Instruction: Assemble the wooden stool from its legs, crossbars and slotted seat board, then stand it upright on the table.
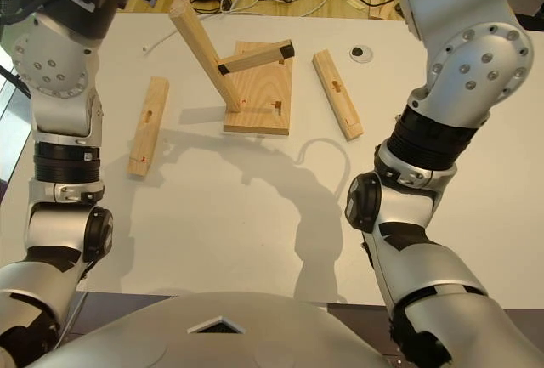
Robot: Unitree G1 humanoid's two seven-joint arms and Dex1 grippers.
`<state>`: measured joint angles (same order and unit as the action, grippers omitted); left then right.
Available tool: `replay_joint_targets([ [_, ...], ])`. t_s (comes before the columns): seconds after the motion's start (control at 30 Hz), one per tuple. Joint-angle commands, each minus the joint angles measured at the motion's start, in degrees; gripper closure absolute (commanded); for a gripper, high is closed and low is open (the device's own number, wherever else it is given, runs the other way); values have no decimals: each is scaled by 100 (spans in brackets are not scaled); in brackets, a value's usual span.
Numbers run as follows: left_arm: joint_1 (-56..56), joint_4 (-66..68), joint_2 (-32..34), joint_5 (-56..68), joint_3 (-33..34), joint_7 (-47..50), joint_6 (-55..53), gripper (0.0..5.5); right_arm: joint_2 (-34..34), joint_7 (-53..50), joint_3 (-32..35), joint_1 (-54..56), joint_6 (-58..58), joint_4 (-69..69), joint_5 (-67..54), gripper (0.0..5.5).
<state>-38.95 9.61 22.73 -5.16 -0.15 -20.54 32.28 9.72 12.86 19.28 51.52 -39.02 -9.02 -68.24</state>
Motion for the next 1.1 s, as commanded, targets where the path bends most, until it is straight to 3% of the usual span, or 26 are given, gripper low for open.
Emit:
replay_joint_targets([
  [0.03, 212, 28, 307, -372, 546, 614, -193, 98, 279, -133, 308, -80, 332, 20, 161, 451],
  [0.1, 408, 175, 411, -423, 974, 1032, -542, 59, 512, -234, 496, -96, 471, 77, 302, 451],
  [0.2, 794, 682, 418, -308, 1166, 1194, -1291, 56, 956, -303, 517, -256, 693, 111, 925, 451],
  [0.3, 1389, 1248, 278, -431, 385, 408, -1663, 56, 1361, -97, -40, -671, 1065, 167, 2176, 451],
  [0.47, 1927, 1195, 200, -774, -780, -563, -1802, 56, 1368, -14, -206, -1033, 1442, 625, 2992, 451],
  [0.57, 2190, 1057, 118, -848, -1129, -816, -2000, 56, 1329, 169, -295, -1421, 1493, 993, 3259, 451],
  [0.7, 2319, 925, 37, -745, -1272, -941, -2204, 56, 1217, 471, -169, -1858, 1186, 1326, 3020, 451],
  [0.9, 2547, 545, 22, -665, -1571, -1371, -2417, 56, 762, 227, 663, -2085, 307, 1493, 1708, 451],
  [1.1, 2726, 203, 138, -734, -1725, -1649, -3050, 56, 419, -252, 741, -2356, -96, 1103, 1303, 451],
])
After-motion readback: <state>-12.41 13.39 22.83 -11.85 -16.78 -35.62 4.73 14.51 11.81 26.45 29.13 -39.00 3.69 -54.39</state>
